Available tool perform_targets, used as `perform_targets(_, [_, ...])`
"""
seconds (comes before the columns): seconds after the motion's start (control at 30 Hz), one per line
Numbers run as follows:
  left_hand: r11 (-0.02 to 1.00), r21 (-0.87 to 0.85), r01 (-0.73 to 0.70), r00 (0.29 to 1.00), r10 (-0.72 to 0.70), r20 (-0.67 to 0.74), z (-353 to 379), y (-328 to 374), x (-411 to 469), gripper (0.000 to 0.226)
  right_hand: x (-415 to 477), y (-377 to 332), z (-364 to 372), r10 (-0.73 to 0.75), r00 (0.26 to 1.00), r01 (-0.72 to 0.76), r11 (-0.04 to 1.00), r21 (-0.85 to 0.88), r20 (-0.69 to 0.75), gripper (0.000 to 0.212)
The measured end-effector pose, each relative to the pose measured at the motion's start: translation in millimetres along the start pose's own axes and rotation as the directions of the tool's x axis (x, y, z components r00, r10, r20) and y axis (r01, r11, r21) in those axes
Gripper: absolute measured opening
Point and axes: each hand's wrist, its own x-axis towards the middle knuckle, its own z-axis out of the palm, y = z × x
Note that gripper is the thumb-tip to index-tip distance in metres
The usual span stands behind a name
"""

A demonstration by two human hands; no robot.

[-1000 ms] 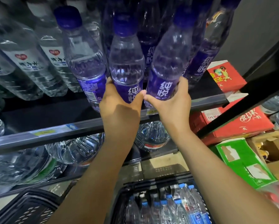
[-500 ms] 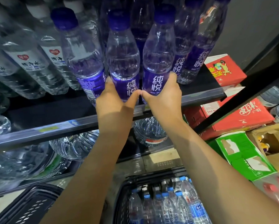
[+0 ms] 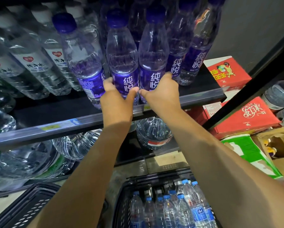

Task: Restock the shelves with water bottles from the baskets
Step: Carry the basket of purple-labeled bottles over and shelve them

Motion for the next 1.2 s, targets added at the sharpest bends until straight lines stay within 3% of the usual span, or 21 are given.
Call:
perform_targets(0.17, [0.991,0.134,0.029,0.998,-0.023,-0.052,4.9,-2.4,-16.3,0.051,-10.1,11.4,-0.2,0.022,1.000,-0.023,0.992,0.124,0.014,0.061])
perform_targets(0.37, [0.940,0.338,0.040,0.999,-0.029,-0.039,3.3,-2.6,-6.4,0.044,-8.9,19.6,6.5,-0.055,0.991,0.067,0.993,0.097,-0.120,0.044])
perform_targets(0.5, [0.904,0.426,0.047,0.999,-0.050,-0.005,6.3,3.7,3.6,0.047,3.9,12.4,15.4,-0.047,0.986,0.056,0.997,0.058,-0.159,0.045])
perform_targets(0.73, [0.902,0.426,0.067,0.997,-0.078,0.008,12.9,1.4,15.6,0.044,17.6,3.6,31.2,0.001,0.965,0.014,0.998,0.056,-0.263,0.047])
perform_targets(0.87, [0.922,0.383,0.063,0.997,-0.071,0.009,13.3,-5.2,15.7,0.049,18.5,10.6,38.7,0.007,0.964,0.034,0.988,0.151,-0.266,0.049])
perform_targets(0.97, [0.935,0.353,0.018,0.999,-0.034,0.038,11.1,-9.4,8.6,0.060,17.2,13.0,35.6,-0.008,0.972,0.044,0.988,0.149,-0.233,0.053])
perform_targets(1.07, [0.956,0.248,-0.158,0.987,0.149,0.056,4.7,-21.5,-9.7,0.060,-9.9,21.3,19.7,-0.112,0.960,0.155,0.976,0.151,-0.257,0.059])
perform_targets(1.2, [0.927,0.232,-0.295,0.955,0.290,0.056,-12.6,-34.0,-68.5,0.048,-74.7,65.6,-1.6,-0.271,0.918,0.268,0.962,-0.050,-0.290,0.064])
